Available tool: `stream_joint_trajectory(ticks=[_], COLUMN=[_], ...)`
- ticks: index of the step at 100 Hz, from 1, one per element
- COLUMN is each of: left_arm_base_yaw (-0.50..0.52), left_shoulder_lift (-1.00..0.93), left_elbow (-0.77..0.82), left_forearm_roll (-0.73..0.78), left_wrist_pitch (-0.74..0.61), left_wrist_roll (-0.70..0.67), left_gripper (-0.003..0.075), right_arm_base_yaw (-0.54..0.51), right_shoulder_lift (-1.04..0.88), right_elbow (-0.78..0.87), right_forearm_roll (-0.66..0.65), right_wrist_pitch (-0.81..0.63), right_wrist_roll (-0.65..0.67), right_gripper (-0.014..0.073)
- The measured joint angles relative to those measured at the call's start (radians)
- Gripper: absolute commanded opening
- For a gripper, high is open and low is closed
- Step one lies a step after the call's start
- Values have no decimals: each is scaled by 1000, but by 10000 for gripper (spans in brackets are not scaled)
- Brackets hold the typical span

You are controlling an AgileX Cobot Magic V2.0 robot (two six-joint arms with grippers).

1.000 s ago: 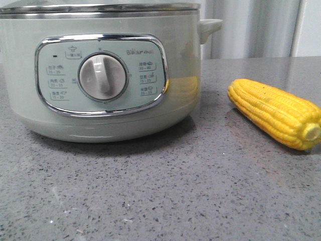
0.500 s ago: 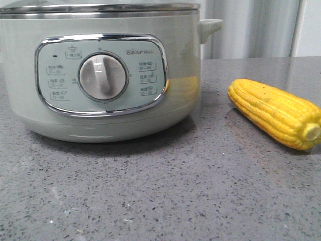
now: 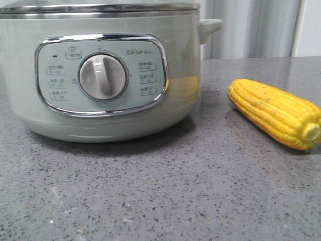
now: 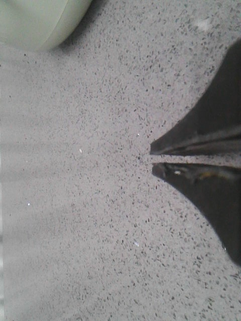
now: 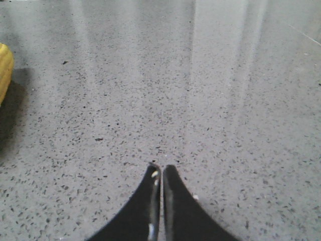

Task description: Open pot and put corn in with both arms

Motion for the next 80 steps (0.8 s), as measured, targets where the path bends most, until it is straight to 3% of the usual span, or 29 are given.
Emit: stream_joint_trajectory(ticks=[80], left_arm_base_yaw=[0], left_shoulder_lift=[0], left_elbow=[0], left_forearm_roll=[208], left_wrist_pitch=[-3], left_wrist_roll=[0], left_gripper=[-20], right_arm_base_yaw=[0], right_shoulder_lift=[0], right_elbow=[0], right_forearm_roll=[0], right_wrist_pitch=[-37], right_wrist_roll=[0], right_gripper=[-74])
